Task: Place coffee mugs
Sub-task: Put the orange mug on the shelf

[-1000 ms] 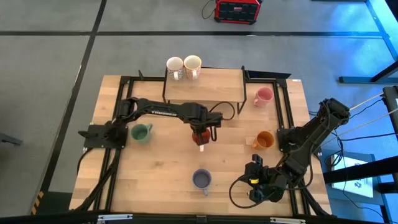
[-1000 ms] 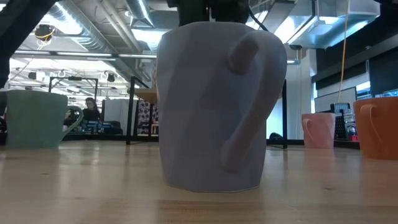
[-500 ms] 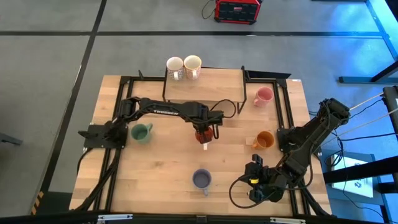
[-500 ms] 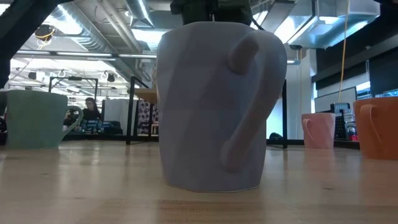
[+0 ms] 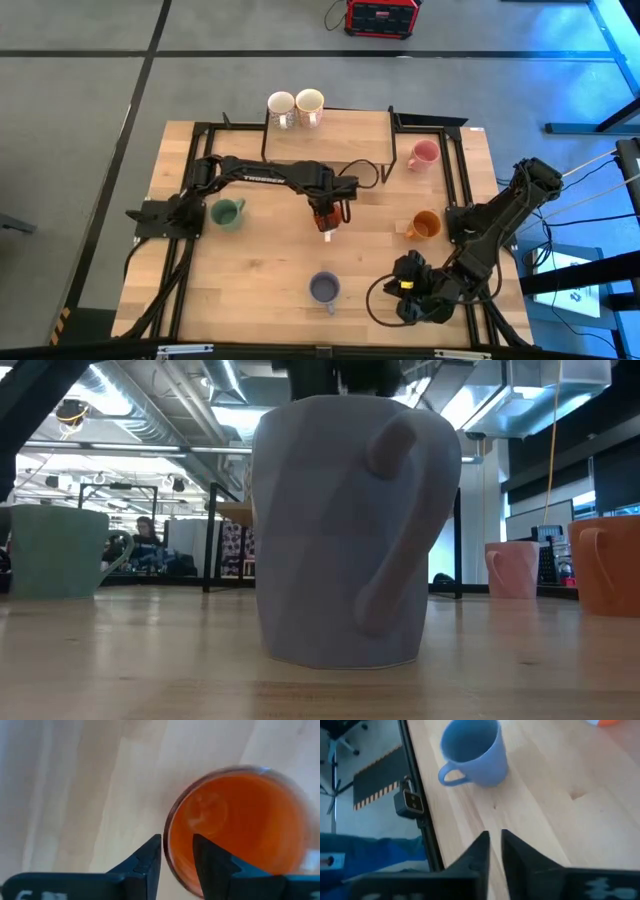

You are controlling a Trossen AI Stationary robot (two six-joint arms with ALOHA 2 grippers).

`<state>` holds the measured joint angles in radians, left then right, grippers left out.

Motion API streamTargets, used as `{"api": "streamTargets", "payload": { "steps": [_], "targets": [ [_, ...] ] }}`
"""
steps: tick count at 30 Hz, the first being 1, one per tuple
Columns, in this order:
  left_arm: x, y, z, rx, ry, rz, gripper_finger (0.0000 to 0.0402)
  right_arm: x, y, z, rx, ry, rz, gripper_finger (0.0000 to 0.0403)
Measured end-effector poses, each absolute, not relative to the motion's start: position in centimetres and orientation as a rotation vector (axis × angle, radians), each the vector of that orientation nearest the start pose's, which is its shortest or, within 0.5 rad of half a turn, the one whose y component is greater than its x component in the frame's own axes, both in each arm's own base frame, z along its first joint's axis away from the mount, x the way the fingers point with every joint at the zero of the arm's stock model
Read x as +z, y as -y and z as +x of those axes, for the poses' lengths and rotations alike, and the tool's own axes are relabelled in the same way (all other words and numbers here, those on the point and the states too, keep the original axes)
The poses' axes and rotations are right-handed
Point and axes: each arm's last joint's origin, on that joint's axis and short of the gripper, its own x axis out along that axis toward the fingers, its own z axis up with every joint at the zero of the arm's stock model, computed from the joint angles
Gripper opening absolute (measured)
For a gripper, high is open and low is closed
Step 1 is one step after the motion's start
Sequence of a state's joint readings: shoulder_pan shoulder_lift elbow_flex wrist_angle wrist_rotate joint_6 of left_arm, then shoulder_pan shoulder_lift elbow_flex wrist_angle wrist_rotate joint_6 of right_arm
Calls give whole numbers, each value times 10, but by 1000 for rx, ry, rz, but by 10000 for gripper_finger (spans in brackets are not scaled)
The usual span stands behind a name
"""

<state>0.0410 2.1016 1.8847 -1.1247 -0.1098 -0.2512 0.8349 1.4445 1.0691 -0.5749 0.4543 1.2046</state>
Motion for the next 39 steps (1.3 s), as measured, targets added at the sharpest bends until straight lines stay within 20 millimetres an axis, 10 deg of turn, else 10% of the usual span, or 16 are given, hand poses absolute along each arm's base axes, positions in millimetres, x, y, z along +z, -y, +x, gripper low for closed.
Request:
{"api": "streamTargets", "payload": {
  "steps": [14,27,39],
  "targets": [
    [377,60,323,66,-1044,43,110,258,-210,237,-101,-576,365,219],
    [342,63,189,62,-831,-172,110,239,-158,280,-273,-574,242,212],
    [335,57,167,45,-796,-201,110,166,-111,279,-182,-433,331,211]
  ]
}}
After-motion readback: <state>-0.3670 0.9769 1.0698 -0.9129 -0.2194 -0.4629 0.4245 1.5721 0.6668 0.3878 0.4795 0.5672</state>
